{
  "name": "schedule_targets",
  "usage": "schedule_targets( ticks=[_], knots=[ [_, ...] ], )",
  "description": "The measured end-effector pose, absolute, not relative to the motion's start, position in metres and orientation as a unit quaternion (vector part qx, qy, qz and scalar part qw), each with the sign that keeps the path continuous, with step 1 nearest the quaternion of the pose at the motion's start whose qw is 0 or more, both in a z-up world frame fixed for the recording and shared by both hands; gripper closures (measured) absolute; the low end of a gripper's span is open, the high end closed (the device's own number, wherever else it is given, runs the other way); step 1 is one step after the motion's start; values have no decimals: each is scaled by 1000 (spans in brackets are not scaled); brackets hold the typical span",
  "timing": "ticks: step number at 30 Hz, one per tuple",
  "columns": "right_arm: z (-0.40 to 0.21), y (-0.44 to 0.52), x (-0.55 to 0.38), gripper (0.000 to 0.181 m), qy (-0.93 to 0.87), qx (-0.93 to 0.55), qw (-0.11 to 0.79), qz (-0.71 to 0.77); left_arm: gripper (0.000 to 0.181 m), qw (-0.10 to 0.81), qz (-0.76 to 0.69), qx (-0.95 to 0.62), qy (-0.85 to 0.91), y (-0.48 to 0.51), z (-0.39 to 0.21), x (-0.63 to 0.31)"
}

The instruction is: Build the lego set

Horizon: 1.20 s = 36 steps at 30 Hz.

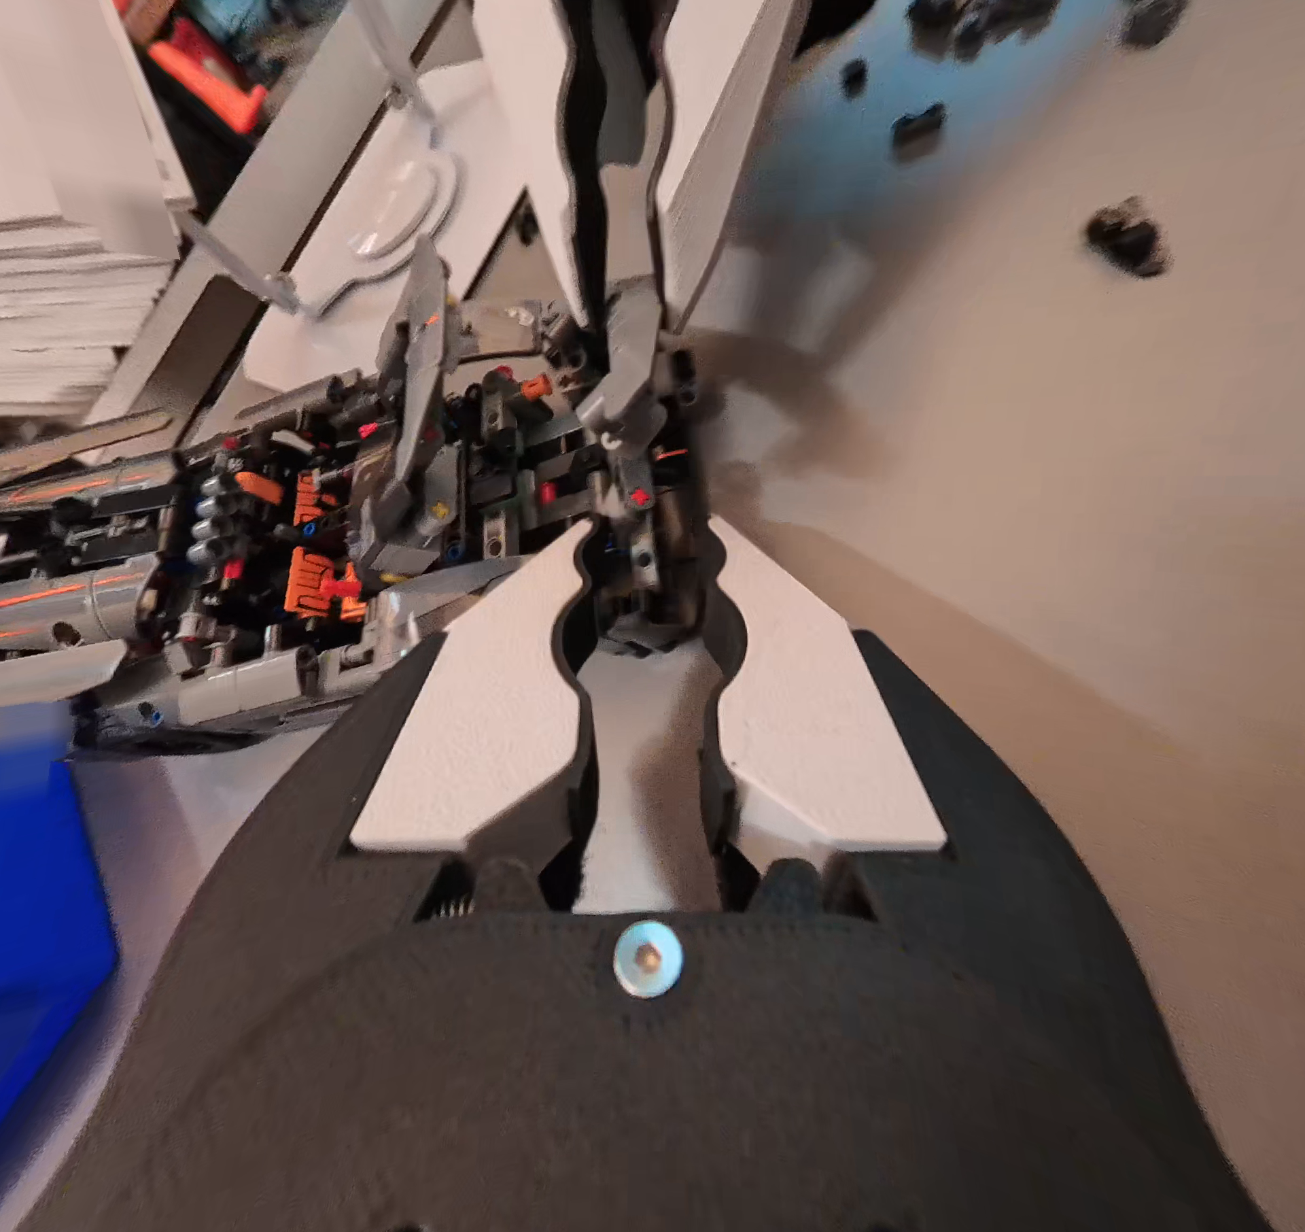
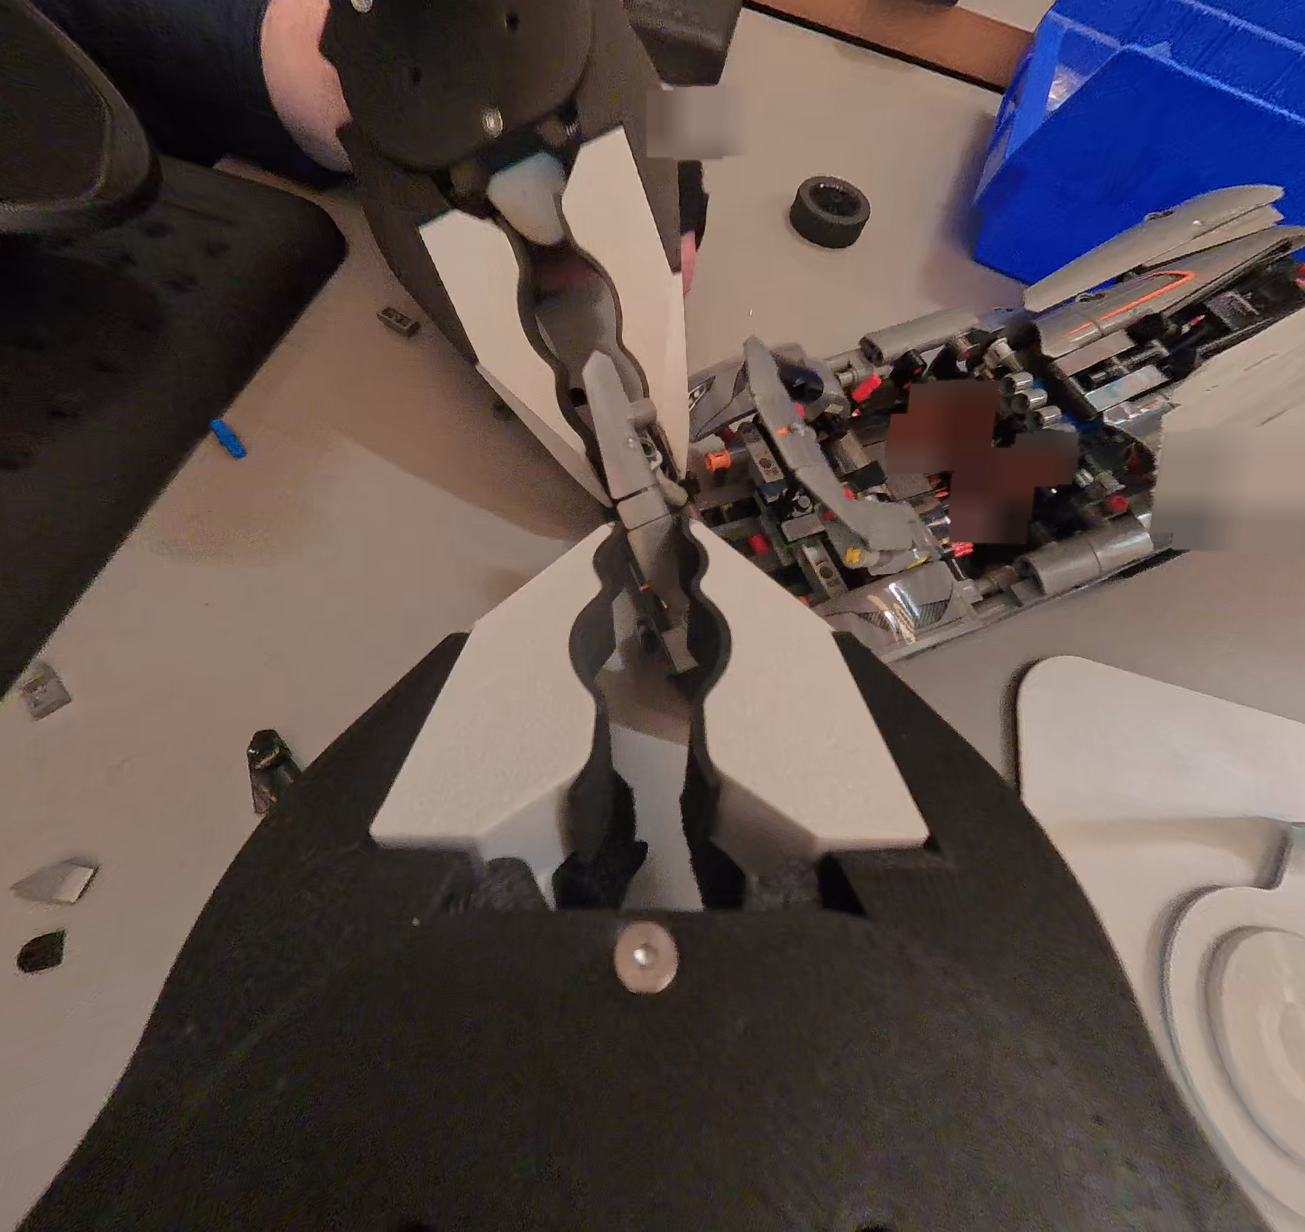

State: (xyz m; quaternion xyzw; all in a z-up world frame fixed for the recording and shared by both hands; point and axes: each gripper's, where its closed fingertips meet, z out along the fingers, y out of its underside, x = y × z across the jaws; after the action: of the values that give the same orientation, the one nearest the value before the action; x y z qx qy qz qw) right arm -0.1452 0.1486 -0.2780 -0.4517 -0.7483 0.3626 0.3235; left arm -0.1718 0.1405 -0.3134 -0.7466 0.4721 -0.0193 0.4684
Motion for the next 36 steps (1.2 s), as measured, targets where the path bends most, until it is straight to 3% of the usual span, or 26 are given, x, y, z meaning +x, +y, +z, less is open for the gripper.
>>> schedule_targets(
  ticks=[5,11,12,14,15,19,21,36],
  knots=[
    [-270,153,-141,175,-739,-458,316,381,178,472,-15,-752,460,148,-316,-171],
    [-263,157,-136,181,-744,-452,319,374,179,470,-4,-753,461,150,-317,-172],
    [-262,156,-136,178,-749,-446,321,370,179,470,-3,-752,461,150,-317,-172],
    [-264,155,-139,143,-763,-442,331,335,179,470,-3,-752,461,150,-317,-172],
    [-268,153,-141,139,-775,-436,335,311,178,470,-4,-752,461,150,-317,-172],
    [-288,140,-154,153,-805,-413,354,237,178,469,-8,-753,462,149,-317,-171],
    [-290,142,-160,169,-801,-414,371,220,178,466,-8,-752,466,148,-318,-171],
    [-297,131,-129,163,-831,-404,268,275,179,464,-10,-753,467,148,-319,-170]
  ],
)
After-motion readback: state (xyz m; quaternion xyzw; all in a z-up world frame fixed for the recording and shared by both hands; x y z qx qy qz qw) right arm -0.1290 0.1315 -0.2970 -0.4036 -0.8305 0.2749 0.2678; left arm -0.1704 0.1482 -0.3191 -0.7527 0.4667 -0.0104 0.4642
